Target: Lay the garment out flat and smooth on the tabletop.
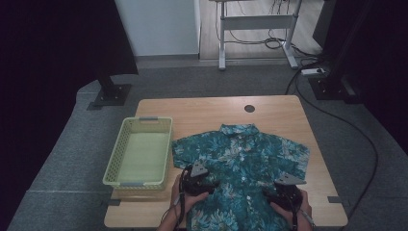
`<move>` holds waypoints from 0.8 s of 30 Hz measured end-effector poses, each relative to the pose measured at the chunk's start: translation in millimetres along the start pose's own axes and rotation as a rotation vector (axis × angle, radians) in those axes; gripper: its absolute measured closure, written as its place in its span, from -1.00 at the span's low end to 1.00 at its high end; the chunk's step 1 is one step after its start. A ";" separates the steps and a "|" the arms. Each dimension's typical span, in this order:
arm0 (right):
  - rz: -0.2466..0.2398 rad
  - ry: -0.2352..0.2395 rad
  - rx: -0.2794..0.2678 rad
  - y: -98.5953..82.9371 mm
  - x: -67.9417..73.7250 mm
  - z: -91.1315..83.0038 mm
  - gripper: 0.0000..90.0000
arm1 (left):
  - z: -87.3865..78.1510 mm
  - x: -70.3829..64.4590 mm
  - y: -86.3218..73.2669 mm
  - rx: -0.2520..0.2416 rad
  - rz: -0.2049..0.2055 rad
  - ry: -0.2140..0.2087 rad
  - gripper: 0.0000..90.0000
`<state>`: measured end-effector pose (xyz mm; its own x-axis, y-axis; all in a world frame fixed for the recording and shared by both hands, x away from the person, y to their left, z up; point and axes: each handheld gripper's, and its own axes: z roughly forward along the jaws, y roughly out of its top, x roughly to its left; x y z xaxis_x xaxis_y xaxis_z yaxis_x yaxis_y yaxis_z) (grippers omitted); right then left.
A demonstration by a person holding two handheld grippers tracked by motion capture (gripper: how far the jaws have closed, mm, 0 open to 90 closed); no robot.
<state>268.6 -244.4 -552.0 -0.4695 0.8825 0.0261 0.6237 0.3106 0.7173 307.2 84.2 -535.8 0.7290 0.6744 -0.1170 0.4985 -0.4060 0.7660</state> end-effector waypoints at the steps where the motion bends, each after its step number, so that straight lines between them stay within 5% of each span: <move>1: -0.004 0.003 0.001 -0.1 -0.4 -0.1 -0.12 | -0.4 -1.3 -2.9 0.006 0.006 0.004 -0.12; 7: 0.013 -0.029 0.018 -7.3 6.3 -9.1 -0.12 | -3.6 -7.7 -21.7 0.061 0.011 -0.015 -0.13; 15: -0.002 -0.002 0.032 -21.8 23.4 -25.2 -0.13 | -22.5 -17.5 -42.6 0.035 0.028 0.001 -0.12; 18: 0.029 0.076 0.025 -19.5 19.8 -31.6 -0.12 | -26.3 -15.6 -42.4 0.033 0.016 -0.009 -0.13; 24: 0.035 0.081 -0.011 7.2 6.2 -33.5 -0.11 | -22.0 -6.6 -25.2 -0.007 -0.017 -0.005 -0.12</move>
<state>249.2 -248.6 -523.4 -0.4974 0.8609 0.1072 0.6339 0.2763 0.7224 279.5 103.5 -540.5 0.7225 0.6784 -0.1334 0.5077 -0.3896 0.7684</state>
